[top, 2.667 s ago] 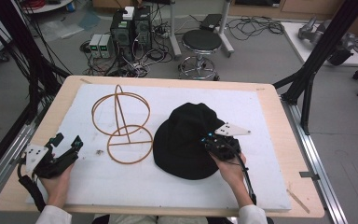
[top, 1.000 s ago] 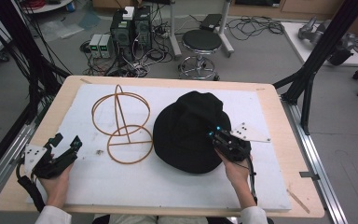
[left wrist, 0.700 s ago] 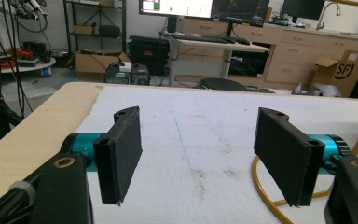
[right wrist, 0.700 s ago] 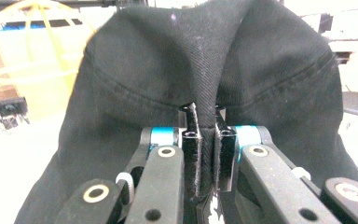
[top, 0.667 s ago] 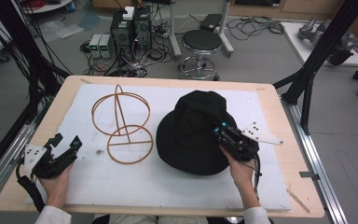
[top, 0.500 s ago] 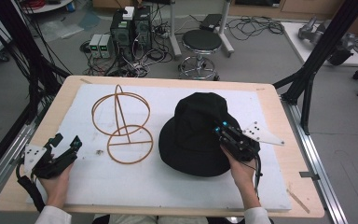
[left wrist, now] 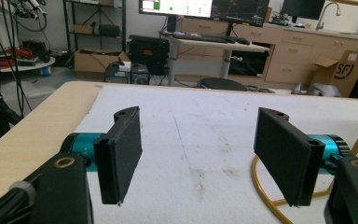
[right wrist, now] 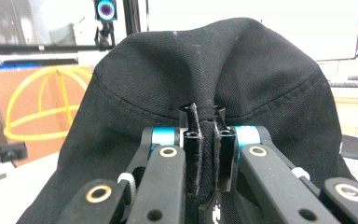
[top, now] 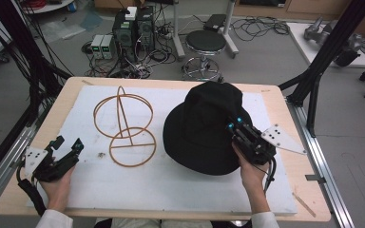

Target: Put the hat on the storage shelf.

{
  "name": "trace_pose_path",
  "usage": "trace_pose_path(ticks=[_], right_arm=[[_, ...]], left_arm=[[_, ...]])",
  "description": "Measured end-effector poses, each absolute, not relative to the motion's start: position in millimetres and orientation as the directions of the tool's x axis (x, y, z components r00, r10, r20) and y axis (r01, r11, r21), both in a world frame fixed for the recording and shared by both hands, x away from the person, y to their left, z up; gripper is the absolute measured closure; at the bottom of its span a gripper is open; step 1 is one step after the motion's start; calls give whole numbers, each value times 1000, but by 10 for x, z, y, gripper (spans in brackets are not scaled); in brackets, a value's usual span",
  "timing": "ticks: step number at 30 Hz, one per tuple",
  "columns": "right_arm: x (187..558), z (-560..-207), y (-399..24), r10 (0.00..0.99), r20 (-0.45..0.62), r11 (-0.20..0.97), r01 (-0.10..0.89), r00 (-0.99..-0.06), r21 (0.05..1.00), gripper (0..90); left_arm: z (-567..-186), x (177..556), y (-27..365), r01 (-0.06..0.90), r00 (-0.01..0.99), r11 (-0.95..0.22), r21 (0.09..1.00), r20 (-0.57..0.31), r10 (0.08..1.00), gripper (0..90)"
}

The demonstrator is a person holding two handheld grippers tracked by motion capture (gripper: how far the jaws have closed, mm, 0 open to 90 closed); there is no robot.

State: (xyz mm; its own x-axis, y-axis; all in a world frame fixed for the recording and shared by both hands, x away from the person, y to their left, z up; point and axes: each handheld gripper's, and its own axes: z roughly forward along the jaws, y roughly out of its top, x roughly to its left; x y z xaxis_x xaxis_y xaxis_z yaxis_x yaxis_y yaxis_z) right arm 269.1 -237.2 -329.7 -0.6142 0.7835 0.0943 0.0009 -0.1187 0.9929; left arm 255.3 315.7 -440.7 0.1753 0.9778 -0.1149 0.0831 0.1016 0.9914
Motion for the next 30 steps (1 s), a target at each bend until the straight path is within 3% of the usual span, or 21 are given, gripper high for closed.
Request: trace_pose_path(ticks=[11,21,30], right_arm=[[2703,-3064,-2388,754,112,-216,-84,-647,973,861],[2776,-2944,-2297,682,185,-348,-91,-708,933,862],[2872,-2775,-2110,656,196,-396,-111,-728,911,862]], left_arm=[[-4405,2545,3152,83,173,98,992,-111,979,322],[-4409,2549,3148,82,173,97,992,-110,979,322],[-4409,2553,3150,82,173,100,992,-113,978,322]])
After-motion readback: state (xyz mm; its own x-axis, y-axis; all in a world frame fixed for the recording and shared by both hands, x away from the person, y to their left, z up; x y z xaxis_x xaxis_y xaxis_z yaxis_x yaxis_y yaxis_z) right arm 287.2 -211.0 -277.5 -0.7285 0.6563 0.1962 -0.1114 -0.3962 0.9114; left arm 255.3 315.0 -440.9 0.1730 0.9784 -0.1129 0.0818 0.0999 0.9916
